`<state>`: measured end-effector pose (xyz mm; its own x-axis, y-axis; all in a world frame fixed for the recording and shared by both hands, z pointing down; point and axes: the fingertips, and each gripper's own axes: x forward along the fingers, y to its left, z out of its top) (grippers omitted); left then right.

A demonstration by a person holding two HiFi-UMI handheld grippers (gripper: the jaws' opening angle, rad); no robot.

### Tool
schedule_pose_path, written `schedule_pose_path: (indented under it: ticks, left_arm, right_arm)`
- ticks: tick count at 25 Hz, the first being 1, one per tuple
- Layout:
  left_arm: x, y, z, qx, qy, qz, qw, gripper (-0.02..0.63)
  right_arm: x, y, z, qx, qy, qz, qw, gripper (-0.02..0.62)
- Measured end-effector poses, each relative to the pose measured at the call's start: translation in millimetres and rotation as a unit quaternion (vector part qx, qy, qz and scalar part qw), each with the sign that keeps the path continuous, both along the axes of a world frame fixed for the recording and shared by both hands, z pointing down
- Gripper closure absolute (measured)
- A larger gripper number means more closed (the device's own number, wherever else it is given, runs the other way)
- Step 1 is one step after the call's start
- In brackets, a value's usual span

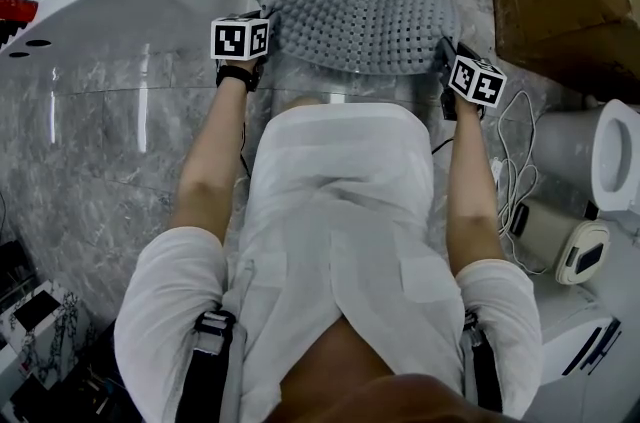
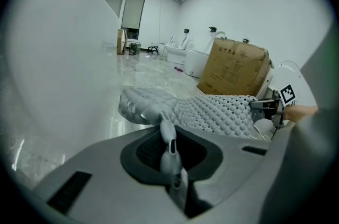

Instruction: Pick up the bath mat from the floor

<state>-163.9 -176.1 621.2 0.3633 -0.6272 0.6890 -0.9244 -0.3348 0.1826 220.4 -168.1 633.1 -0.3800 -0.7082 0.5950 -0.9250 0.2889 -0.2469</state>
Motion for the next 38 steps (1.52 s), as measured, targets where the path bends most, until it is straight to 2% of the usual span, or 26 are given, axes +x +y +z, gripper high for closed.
schedule_pose_path:
  ticks: [27,38]
  left_arm:
    - [8.2,-30.5,-85.6,0.078,0.029,-0.008,0.9965,0.566]
    - [6.3,-37.9,-122.8,0.119,0.039,-0.012,0.9921,0.566]
  right_arm:
    - [0.0,-29.5,-86.9,0.086,-0.020,0.005,0.996,0.529]
    - [-7.5,-40.8,-119.6,0.118,-0.029,-0.003,0.993,0.529]
